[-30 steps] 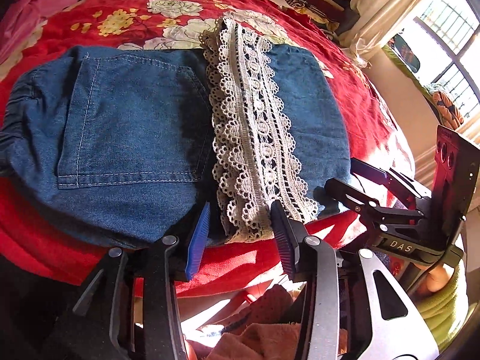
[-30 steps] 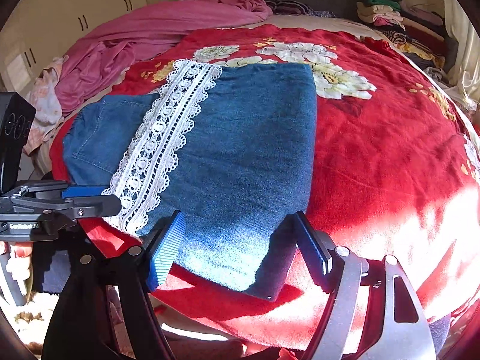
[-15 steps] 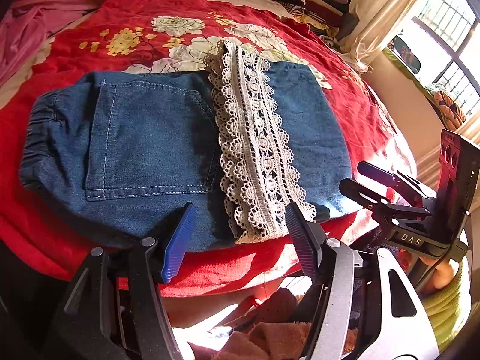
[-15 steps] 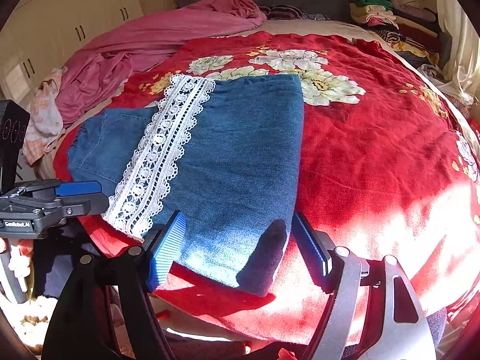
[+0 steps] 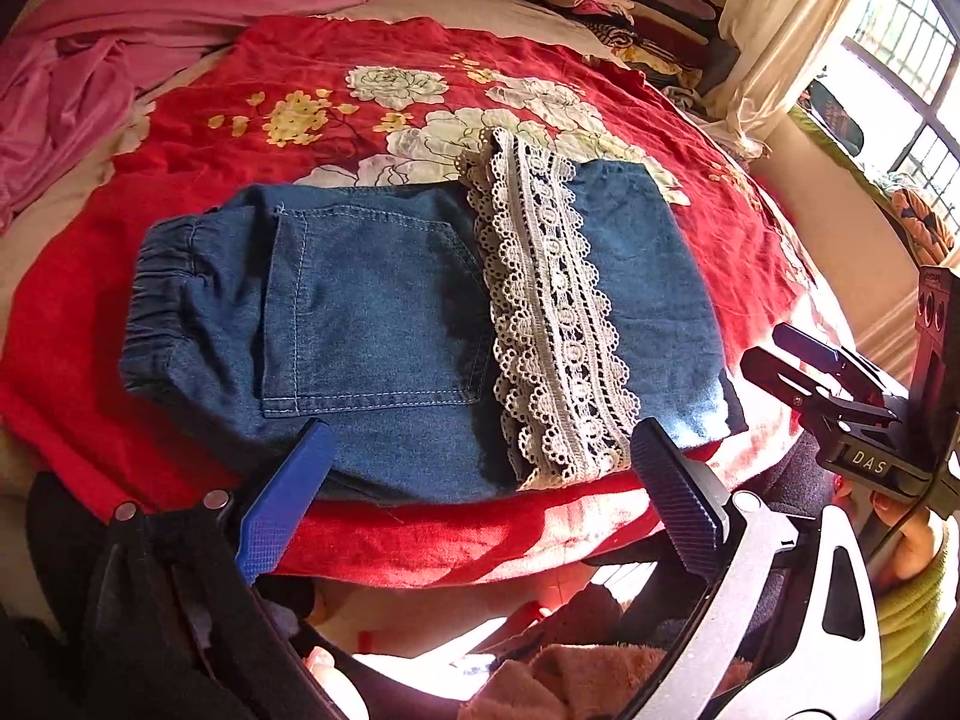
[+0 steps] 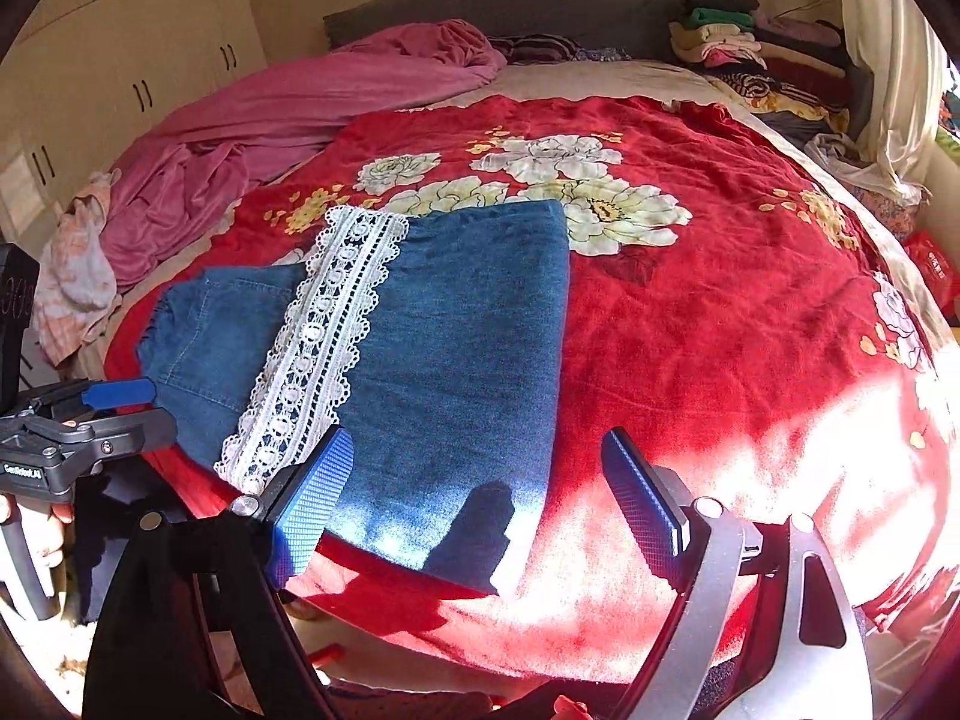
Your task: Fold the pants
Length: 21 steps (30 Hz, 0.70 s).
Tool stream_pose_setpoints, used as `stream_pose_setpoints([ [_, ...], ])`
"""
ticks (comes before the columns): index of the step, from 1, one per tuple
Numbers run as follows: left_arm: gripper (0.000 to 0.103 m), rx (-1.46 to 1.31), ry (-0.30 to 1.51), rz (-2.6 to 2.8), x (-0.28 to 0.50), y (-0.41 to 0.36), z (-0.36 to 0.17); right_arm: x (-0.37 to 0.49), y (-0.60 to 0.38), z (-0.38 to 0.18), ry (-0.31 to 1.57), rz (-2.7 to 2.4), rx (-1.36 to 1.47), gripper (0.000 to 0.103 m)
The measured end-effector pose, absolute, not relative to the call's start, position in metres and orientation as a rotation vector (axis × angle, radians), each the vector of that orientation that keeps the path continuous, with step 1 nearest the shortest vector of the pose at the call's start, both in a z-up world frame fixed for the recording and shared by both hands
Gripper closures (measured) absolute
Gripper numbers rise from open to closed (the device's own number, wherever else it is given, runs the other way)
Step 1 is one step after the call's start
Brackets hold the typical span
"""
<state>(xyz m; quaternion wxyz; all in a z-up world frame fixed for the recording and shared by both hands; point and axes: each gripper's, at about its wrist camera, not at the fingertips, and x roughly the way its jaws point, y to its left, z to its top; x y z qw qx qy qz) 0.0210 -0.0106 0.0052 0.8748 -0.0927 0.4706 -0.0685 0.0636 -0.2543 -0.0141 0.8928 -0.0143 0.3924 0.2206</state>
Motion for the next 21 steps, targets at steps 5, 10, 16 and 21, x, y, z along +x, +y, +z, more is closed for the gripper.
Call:
stream_pose_setpoints([
  [5,0.01,-0.192,0.962,-0.124,0.018,-0.004,0.011,0.062,-0.247,-0.007,0.797,0.46,-0.042,0.017],
  [10,0.01,-0.189,0.943,-0.102,0.015,0.005,0.015,0.062,-0.237,0.0,0.781,0.463,-0.057,0.008],
  [16,0.01,-0.203,0.924,-0.071,0.011,0.023,0.016,0.069,-0.224,0.01,0.774,0.468,-0.07,0.007],
  [21,0.01,-0.215,0.9,-0.031,0.005,0.044,0.017,0.077,-0.207,0.022,0.764,0.479,-0.093,0.007],
])
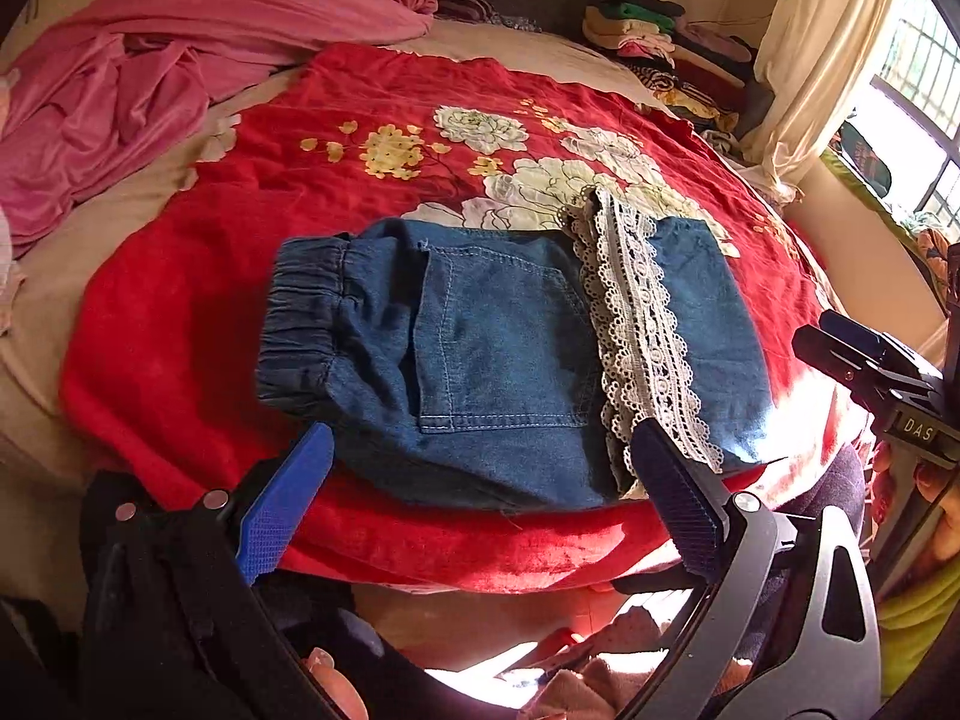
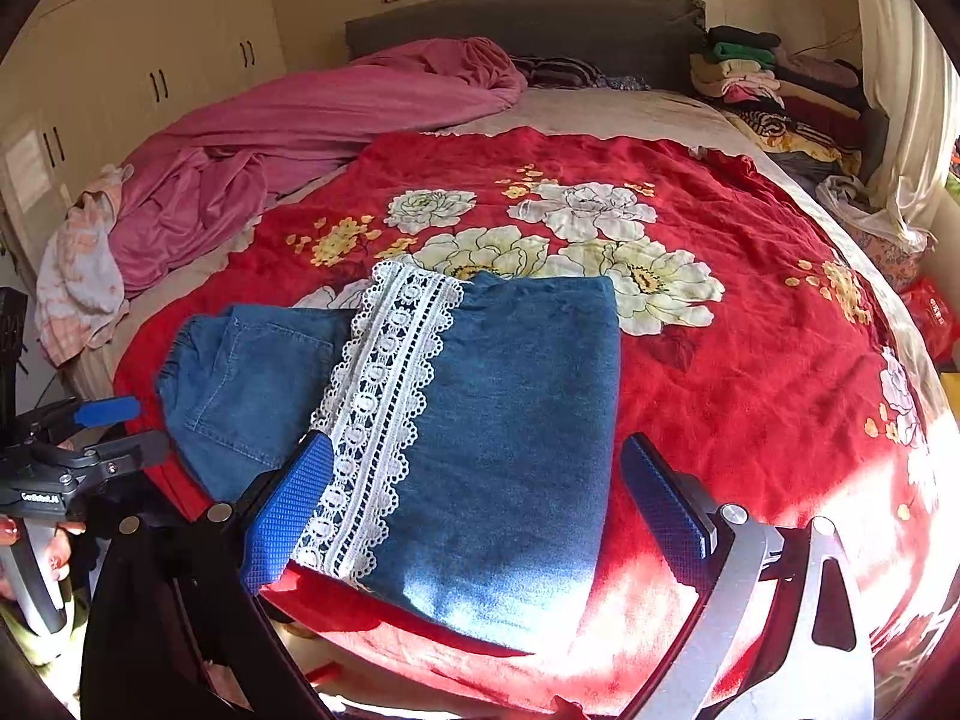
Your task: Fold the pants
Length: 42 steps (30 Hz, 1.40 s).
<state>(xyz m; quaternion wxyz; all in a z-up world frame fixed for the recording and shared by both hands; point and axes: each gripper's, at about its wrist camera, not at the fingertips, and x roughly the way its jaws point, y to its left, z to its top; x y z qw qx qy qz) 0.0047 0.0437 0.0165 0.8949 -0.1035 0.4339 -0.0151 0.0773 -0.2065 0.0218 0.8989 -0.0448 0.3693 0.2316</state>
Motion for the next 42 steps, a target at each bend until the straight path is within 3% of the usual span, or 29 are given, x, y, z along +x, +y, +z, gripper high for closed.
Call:
stream_pose_setpoints([
  [18,0.01,-0.402,0.89,0.123,-0.017,0.143,-0.006,0.103,-0.073,0.053,0.742,0.73,-0.282,0.007],
  [31,0.011,-0.558,0.895,0.018,-0.01,0.146,-0.027,0.122,0.002,0.033,0.851,0.893,-0.421,0.007],
  [34,0.022,-0.591,0.903,-0.006,-0.002,0.141,-0.031,0.125,0.015,0.028,0.862,0.917,-0.447,0.007],
  [37,0.041,-0.6,0.919,-0.016,0.006,0.136,-0.037,0.129,0.024,0.021,0.896,0.951,-0.439,0.007],
  [39,0.063,-0.61,0.926,-0.032,0.011,0.132,-0.041,0.132,0.029,0.015,0.914,0.964,-0.446,0.007],
  [42,0.065,-0.592,0.937,-0.029,0.014,0.129,-0.045,0.132,0.039,0.007,0.932,0.982,-0.469,0.007],
])
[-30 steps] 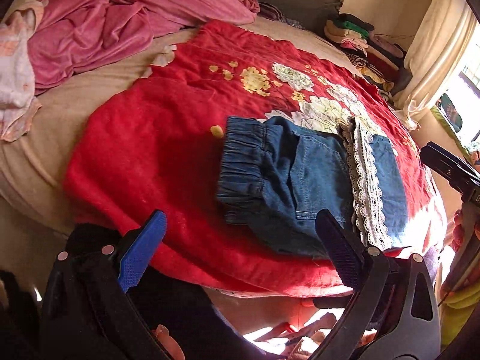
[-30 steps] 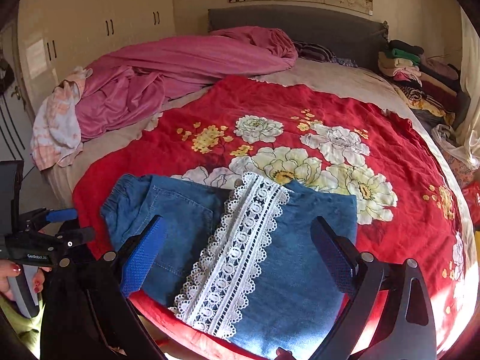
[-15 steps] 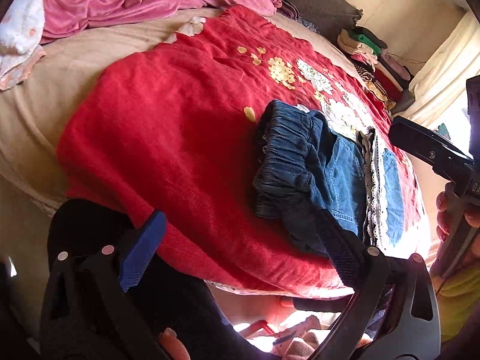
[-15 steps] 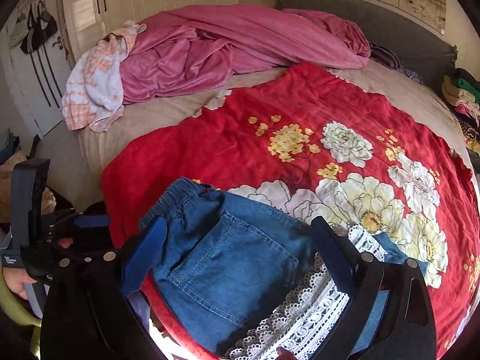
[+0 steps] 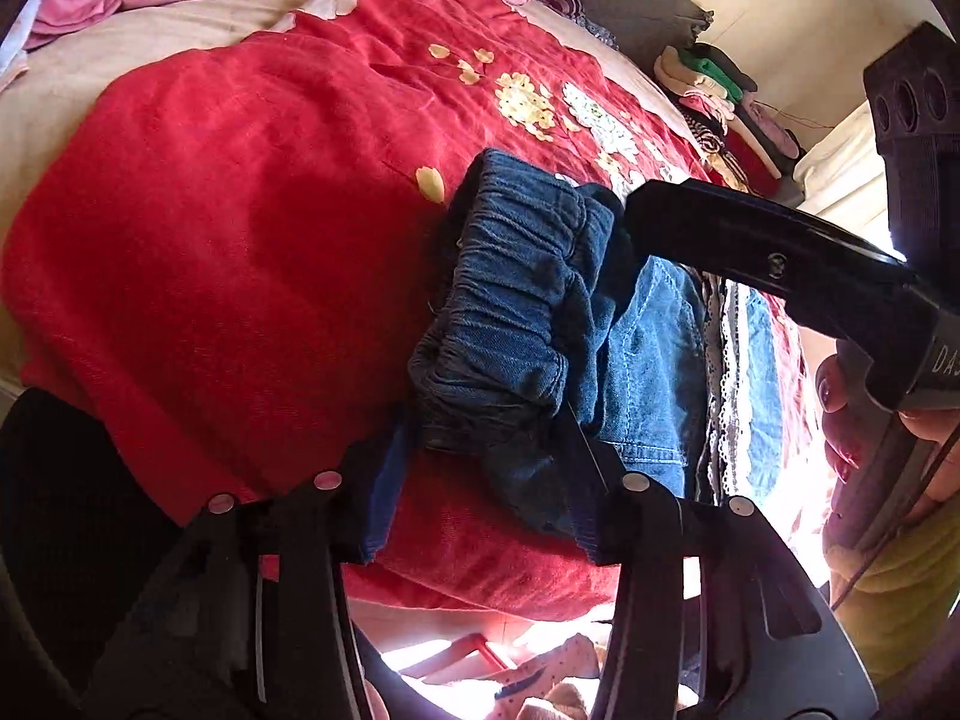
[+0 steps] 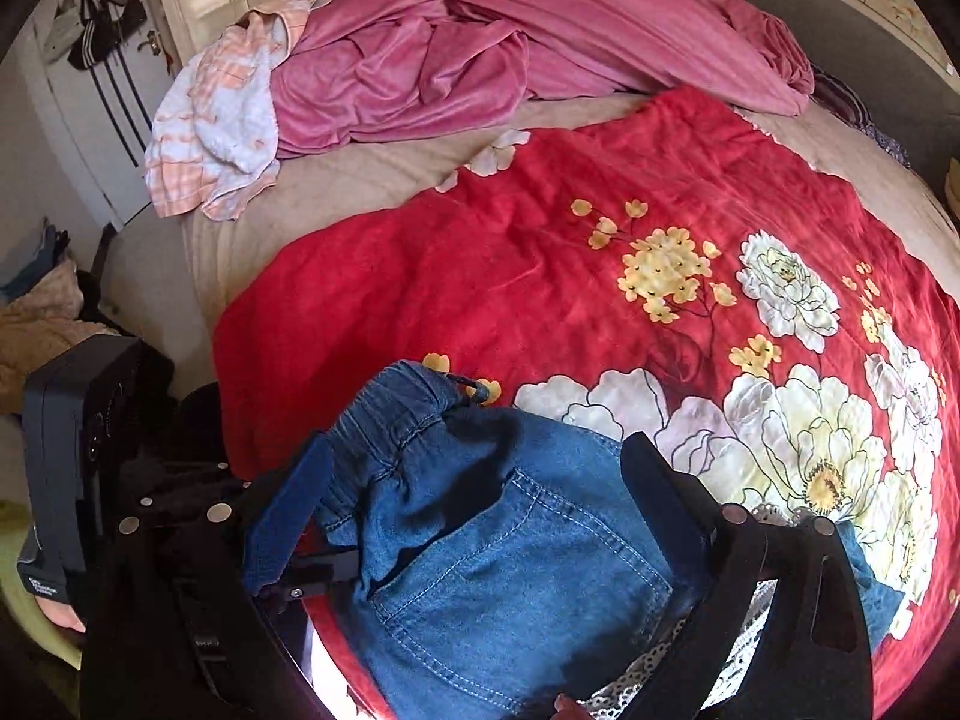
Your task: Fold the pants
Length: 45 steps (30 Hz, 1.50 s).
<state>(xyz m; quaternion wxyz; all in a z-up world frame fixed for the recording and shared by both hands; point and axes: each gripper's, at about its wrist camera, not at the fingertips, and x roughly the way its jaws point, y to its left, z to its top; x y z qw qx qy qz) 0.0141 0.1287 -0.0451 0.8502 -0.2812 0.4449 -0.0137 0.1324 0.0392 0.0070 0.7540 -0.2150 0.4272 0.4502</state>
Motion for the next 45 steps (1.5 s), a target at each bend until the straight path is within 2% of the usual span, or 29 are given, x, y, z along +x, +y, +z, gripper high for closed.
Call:
stream_pose_setpoints([
  [9,0.065,-0.598,0.936,-0.034,0.013,0.131,-0.051,0.133,0.081,-0.027,0.993,1.035,-0.557,0.008],
  [12,0.065,-0.602,0.936,-0.037,0.013,0.132,-0.053,0.136,0.087,-0.048,1.032,1.055,-0.58,0.039],
  [14,0.063,-0.598,0.937,-0.04,0.014,0.132,-0.054,0.14,0.083,-0.053,1.04,1.054,-0.529,0.045],
  [18,0.054,-0.611,0.925,-0.067,0.015,0.134,-0.052,0.15,0.057,-0.041,1.065,1.107,-0.353,0.062],
  [19,0.048,-0.614,0.921,-0.075,0.014,0.133,-0.05,0.152,0.048,-0.036,1.062,1.128,-0.307,0.066],
  [21,0.033,-0.6,0.908,-0.086,0.013,0.129,-0.045,0.154,0.031,-0.027,1.061,1.163,-0.216,0.067],
  [23,0.024,-0.571,0.911,-0.103,0.014,0.124,-0.041,0.153,0.017,-0.019,1.054,1.194,-0.149,0.067],
  [24,0.023,-0.561,0.908,-0.108,0.015,0.122,-0.039,0.153,0.01,-0.017,1.052,1.202,-0.123,0.067],
  [31,0.025,-0.606,0.931,-0.178,0.027,0.109,-0.029,0.148,-0.028,0.008,1.001,1.22,-0.018,0.067],
  [33,0.04,-0.581,0.939,-0.183,0.032,0.099,-0.022,0.15,-0.038,0.014,0.983,1.207,-0.012,0.067],
  [36,0.053,-0.612,0.932,-0.216,0.036,0.088,-0.013,0.158,-0.056,0.021,0.96,1.188,0.017,0.067],
  [45,0.055,-0.513,0.89,-0.252,0.052,0.032,0.02,0.176,-0.111,0.037,0.884,1.165,0.068,0.067],
])
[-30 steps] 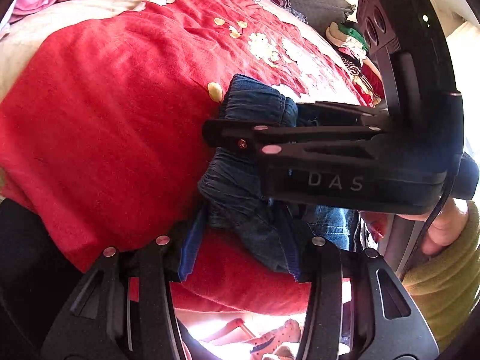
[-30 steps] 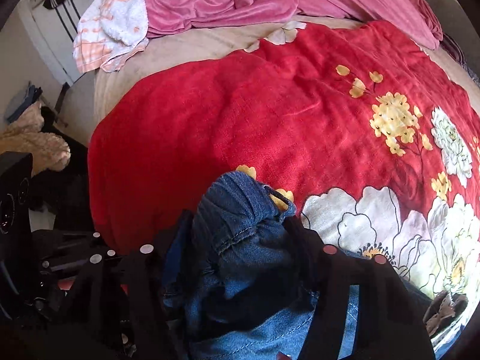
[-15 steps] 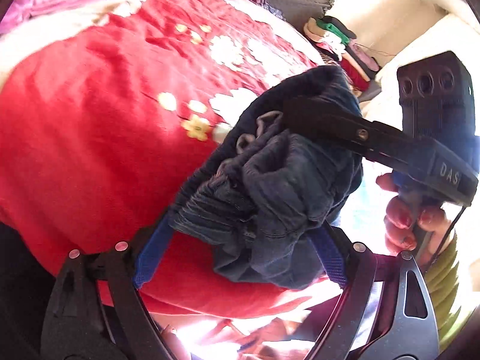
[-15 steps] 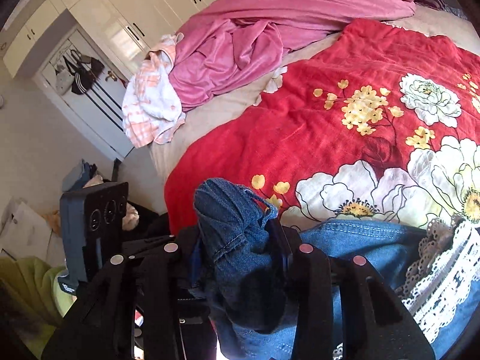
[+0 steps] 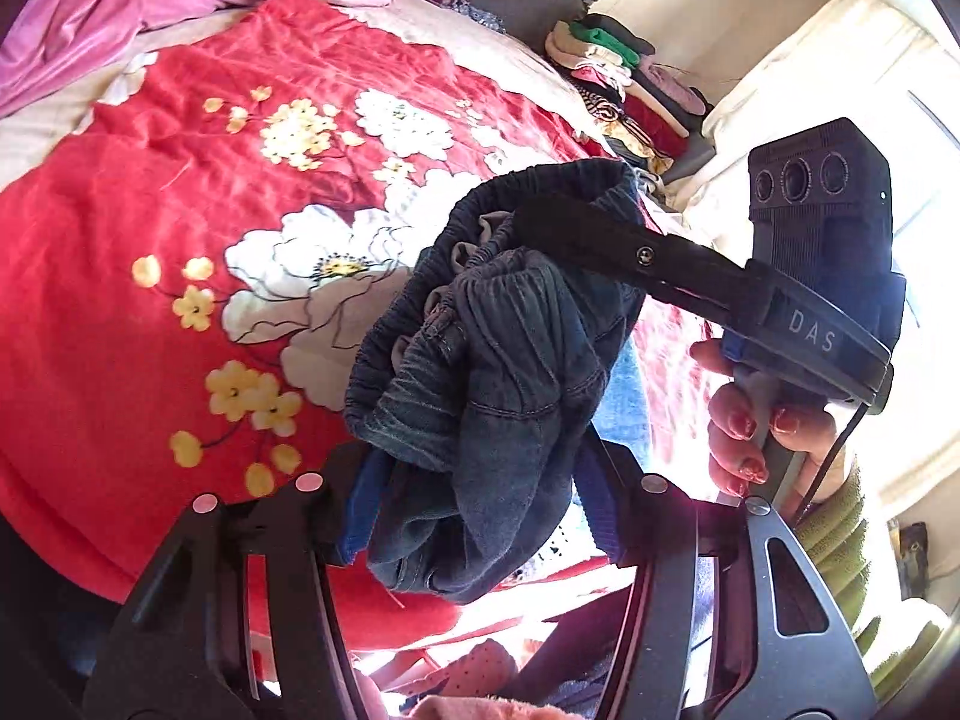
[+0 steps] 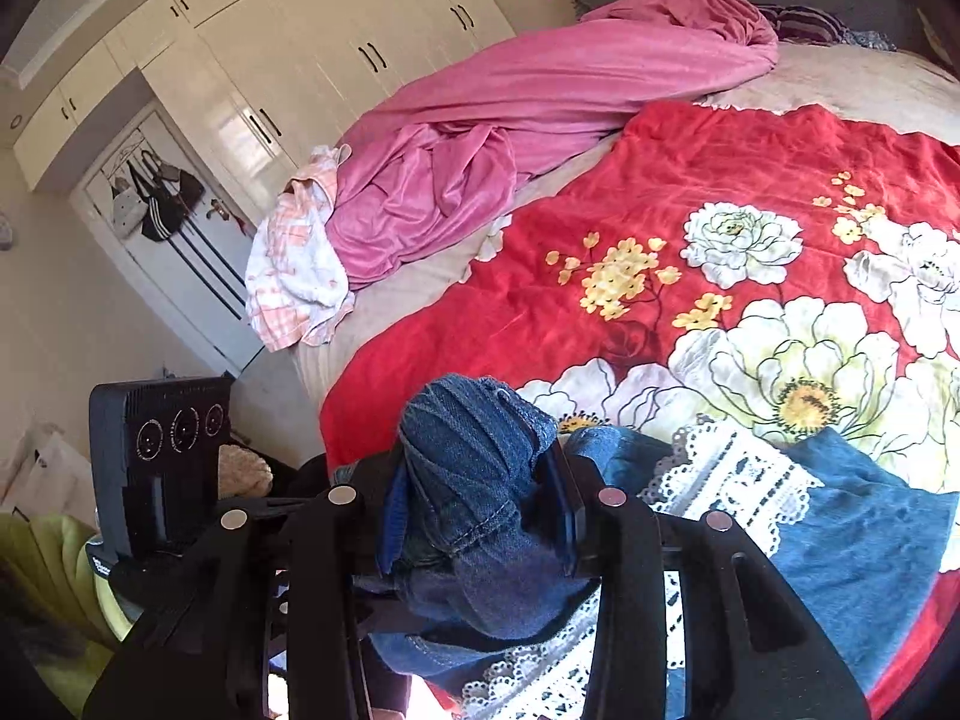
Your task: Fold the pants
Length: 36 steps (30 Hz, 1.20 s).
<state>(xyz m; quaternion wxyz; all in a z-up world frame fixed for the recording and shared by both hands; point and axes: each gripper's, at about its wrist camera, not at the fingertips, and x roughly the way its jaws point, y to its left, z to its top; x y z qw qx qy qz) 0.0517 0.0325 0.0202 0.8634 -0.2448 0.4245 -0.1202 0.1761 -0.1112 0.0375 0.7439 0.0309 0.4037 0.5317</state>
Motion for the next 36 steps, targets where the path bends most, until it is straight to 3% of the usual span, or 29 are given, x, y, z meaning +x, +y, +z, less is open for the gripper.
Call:
stream_pose_setpoints([
  [5,0.055,-0.422,0.828,-0.301,0.059,-0.01,0.035,0.184,-0.155,0.042,0.829,1.126,0.127,0.064],
  [7,0.055,-0.404,0.834,-0.361,0.062,-0.027,0.032,0.187,-0.178,0.038,0.835,1.053,0.146,0.051],
  [12,0.055,-0.429,0.84,-0.506,0.05,-0.042,0.026,0.184,-0.241,0.025,0.851,0.887,0.205,0.041],
  [18,0.056,-0.276,0.842,-0.309,0.058,-0.045,0.03,0.158,-0.262,0.019,0.832,0.83,0.174,0.039],
  [21,0.064,-0.213,0.908,-0.262,0.067,-0.055,0.01,0.148,-0.245,0.013,0.843,0.843,0.093,0.038],
  [27,0.064,-0.117,0.984,-0.233,0.059,-0.069,-0.025,0.143,-0.223,-0.03,0.985,0.723,-0.143,0.038],
  [36,0.064,-0.139,0.97,-0.237,0.053,-0.065,-0.012,0.127,-0.242,-0.021,0.908,0.691,-0.026,0.027],
])
